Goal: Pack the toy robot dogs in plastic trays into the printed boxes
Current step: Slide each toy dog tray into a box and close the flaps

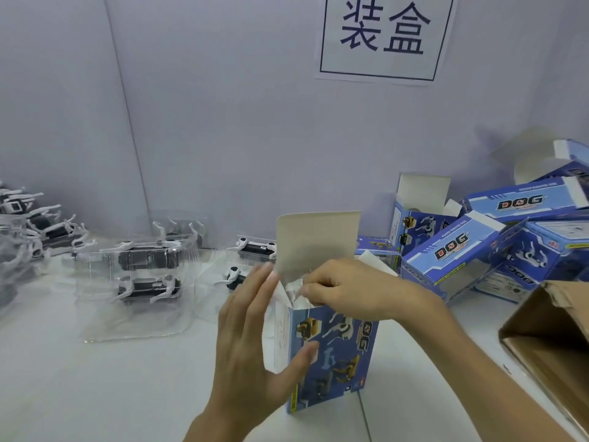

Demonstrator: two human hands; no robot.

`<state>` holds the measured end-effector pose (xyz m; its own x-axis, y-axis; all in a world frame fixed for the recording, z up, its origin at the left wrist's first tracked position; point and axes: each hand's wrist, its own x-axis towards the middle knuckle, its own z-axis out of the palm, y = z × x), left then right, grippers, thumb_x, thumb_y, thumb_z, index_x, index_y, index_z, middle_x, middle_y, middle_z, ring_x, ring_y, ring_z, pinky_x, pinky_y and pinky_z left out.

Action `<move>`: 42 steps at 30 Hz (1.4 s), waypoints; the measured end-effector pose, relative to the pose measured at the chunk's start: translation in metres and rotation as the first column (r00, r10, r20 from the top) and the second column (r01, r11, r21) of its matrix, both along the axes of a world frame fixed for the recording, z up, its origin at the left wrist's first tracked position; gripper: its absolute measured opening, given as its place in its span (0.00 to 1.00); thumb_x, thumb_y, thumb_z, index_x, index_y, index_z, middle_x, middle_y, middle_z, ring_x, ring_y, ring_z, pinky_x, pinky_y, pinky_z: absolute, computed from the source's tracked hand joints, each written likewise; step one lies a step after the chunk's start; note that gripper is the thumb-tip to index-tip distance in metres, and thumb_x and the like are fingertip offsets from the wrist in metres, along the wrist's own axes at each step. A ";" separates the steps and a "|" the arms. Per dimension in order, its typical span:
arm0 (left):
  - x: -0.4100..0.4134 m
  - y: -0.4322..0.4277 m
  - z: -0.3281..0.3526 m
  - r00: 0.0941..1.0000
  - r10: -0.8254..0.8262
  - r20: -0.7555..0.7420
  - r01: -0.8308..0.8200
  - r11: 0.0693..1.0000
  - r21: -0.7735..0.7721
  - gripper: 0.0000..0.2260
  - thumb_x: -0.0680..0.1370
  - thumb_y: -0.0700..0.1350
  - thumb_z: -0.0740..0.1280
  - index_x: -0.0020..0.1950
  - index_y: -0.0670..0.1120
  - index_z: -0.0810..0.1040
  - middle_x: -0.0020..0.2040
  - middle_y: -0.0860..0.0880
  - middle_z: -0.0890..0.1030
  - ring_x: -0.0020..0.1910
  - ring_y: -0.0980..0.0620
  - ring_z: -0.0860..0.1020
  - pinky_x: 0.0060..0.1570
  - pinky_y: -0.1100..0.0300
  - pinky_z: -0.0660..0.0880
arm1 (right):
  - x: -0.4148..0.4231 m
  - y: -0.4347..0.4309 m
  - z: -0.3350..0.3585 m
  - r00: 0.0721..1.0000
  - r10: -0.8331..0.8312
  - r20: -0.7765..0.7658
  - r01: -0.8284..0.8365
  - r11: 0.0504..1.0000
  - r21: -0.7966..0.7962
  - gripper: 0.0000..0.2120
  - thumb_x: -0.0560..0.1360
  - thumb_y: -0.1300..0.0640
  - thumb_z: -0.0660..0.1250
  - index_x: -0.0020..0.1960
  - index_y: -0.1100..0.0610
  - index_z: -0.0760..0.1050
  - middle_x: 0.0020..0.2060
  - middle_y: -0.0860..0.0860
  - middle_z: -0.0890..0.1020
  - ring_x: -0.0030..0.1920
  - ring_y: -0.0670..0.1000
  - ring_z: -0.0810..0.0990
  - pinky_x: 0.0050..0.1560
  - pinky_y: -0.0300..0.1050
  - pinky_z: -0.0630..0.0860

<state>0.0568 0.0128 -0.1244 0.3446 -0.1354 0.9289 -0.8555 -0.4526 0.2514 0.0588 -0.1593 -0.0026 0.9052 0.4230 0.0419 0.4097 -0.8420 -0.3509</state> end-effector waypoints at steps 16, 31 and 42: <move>0.020 -0.040 0.030 0.991 -0.126 0.040 0.129 0.990 -0.060 0.05 0.77 0.43 0.67 0.47 0.44 0.80 0.43 0.55 0.80 0.42 0.53 0.78 0.46 0.57 0.74 | -0.015 -0.018 -0.011 0.848 -0.363 0.387 0.036 0.767 0.640 0.13 0.79 0.53 0.65 0.37 0.54 0.73 0.33 0.47 0.76 0.36 0.44 0.74 0.41 0.42 0.71; 0.021 -0.042 0.025 0.996 -0.085 0.007 0.085 0.992 -0.098 0.13 0.77 0.42 0.66 0.34 0.42 0.80 0.34 0.52 0.79 0.38 0.52 0.75 0.42 0.52 0.72 | -0.020 -0.009 -0.061 0.806 -0.592 0.022 0.099 0.171 0.980 0.04 0.72 0.54 0.72 0.45 0.45 0.83 0.44 0.41 0.85 0.48 0.43 0.82 0.48 0.41 0.78; 0.018 -0.044 0.028 0.997 -0.070 -0.035 0.065 0.991 -0.114 0.14 0.77 0.43 0.66 0.32 0.41 0.78 0.31 0.50 0.77 0.35 0.50 0.73 0.42 0.55 0.70 | -0.017 -0.040 -0.053 0.900 -0.412 -0.140 0.287 0.319 0.903 0.12 0.79 0.61 0.67 0.53 0.46 0.83 0.55 0.46 0.84 0.54 0.47 0.83 0.54 0.48 0.80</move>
